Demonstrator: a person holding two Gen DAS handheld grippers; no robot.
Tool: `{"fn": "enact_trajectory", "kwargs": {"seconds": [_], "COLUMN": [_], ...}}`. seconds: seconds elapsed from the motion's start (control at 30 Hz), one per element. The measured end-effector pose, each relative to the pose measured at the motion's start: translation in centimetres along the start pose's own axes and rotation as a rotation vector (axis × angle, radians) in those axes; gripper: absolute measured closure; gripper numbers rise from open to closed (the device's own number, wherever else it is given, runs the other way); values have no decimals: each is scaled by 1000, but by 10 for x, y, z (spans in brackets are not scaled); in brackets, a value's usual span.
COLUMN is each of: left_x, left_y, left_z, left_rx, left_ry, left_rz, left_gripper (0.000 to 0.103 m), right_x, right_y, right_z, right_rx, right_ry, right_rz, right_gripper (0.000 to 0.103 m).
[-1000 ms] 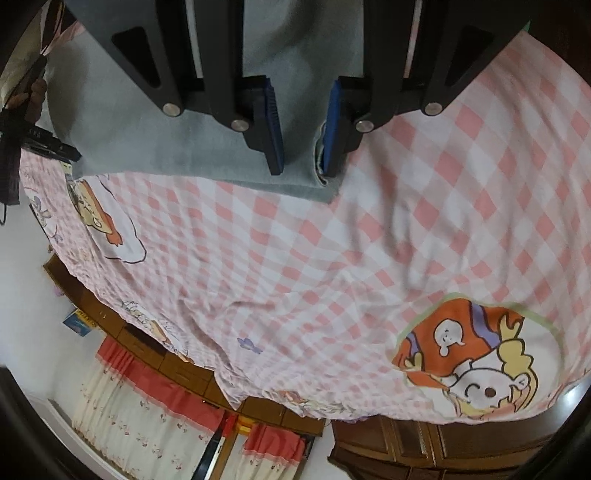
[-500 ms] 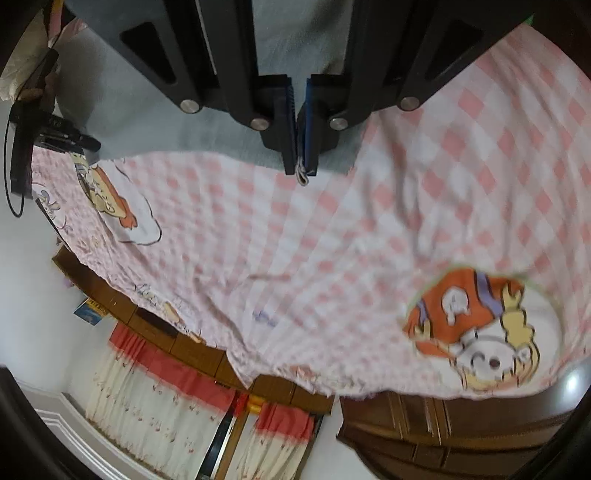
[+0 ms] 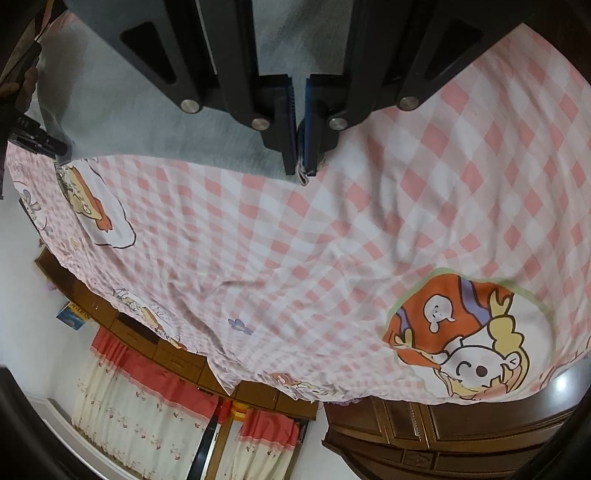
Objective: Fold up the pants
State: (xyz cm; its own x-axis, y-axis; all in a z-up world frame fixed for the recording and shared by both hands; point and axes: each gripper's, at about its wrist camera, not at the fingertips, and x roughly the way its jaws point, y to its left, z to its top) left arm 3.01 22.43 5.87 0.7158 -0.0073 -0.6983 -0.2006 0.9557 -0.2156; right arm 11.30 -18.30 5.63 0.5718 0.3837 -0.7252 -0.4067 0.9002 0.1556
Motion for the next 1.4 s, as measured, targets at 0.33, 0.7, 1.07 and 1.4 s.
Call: {"fn": "enact_trajectory", "kwargs": {"seconds": [0.33,0.7,1.07,1.4], "left_x": [17,26,-42,-19], "left_y": [-4,2,-16,-49], "left_z": [1,13,-11,-56], "left_rx": [44,52,45,53], "left_ry": [24,26,30,166], "left_rz": [57,132,64,61], "left_gripper": [99,92,53,48], "right_x": [11,43,-42,-36], "right_y": [-4,-14,14,48], "right_z": [10,7,-7,-72], "right_rx": [-23,27,26,22], "right_ry": [-23,22,-64,86], "right_rz": [-96,-135,-124,-43], "right_gripper": [95,91,69,68]}}
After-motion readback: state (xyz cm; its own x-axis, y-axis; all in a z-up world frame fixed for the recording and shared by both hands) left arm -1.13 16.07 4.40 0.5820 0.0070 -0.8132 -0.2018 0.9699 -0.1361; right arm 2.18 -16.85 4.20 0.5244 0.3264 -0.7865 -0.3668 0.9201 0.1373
